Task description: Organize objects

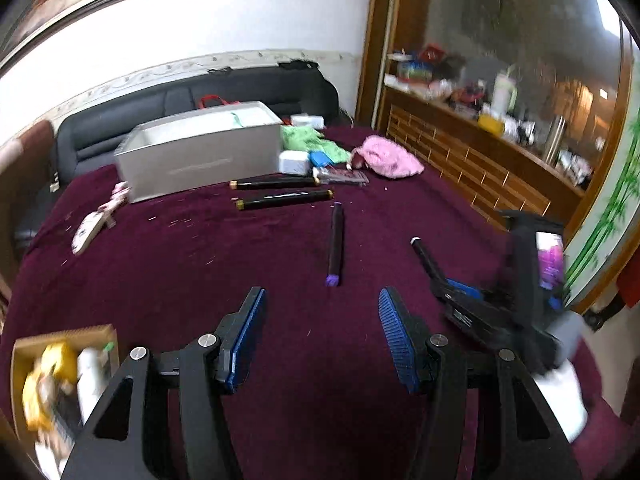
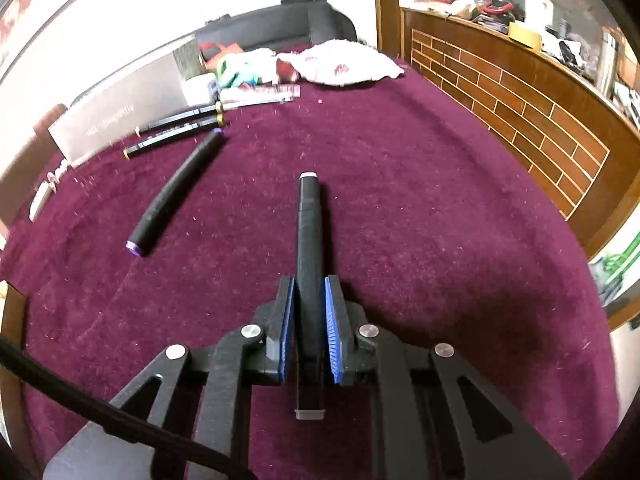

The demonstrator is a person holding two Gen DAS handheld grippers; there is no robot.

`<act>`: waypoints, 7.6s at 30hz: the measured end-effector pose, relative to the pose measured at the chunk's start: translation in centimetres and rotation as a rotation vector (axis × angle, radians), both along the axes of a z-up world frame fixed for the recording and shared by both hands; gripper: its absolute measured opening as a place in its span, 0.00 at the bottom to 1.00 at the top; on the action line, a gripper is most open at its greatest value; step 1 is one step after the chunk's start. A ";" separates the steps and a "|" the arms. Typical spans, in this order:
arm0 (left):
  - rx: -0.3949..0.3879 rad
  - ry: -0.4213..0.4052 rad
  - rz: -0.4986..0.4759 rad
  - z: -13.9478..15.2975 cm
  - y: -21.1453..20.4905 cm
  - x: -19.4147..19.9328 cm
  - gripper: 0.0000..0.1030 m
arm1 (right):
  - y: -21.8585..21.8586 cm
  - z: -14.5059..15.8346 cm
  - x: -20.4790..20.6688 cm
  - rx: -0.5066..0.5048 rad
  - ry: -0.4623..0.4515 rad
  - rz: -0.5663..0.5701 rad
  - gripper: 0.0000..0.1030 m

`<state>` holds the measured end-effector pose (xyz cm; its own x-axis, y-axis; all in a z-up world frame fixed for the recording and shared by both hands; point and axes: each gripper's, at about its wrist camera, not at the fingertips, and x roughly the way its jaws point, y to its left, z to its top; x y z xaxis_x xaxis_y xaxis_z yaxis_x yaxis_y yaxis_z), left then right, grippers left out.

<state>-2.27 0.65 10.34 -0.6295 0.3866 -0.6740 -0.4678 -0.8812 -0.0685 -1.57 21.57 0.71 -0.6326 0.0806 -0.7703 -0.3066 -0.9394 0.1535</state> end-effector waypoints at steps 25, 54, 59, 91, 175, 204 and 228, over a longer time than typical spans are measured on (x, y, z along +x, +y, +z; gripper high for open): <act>-0.249 -0.083 -0.041 -8.8 11.5 -10.6 0.25 | 1.6 -0.4 0.7 -0.168 0.036 -0.008 0.12; -0.129 -0.134 0.056 -8.9 4.9 0.0 0.11 | 0.8 -0.3 0.4 -0.129 0.056 0.018 0.27; -0.052 -0.131 0.062 -7.2 2.4 2.3 0.11 | 2.3 -0.6 0.5 -0.214 0.063 0.015 0.13; 0.208 0.174 0.086 2.7 -11.0 16.4 0.11 | -11.3 10.9 15.3 0.236 0.283 0.135 0.13; 0.204 -0.102 0.052 -4.0 -8.4 13.0 0.11 | -8.8 0.1 7.8 0.077 -0.083 0.185 0.31; 0.261 0.078 0.151 1.6 -14.0 16.9 0.11 | -16.5 11.5 13.2 -0.054 0.255 0.430 0.13; 0.246 0.255 0.538 5.7 -28.4 19.2 0.11 | -31.1 14.4 10.5 -0.178 0.347 0.832 0.13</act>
<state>16.91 -27.76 16.07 -0.9072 0.0964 -0.4095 0.0069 -0.9698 -0.2436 8.95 -9.50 15.06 -0.6312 -0.6063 -0.4836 0.5484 -0.7899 0.2745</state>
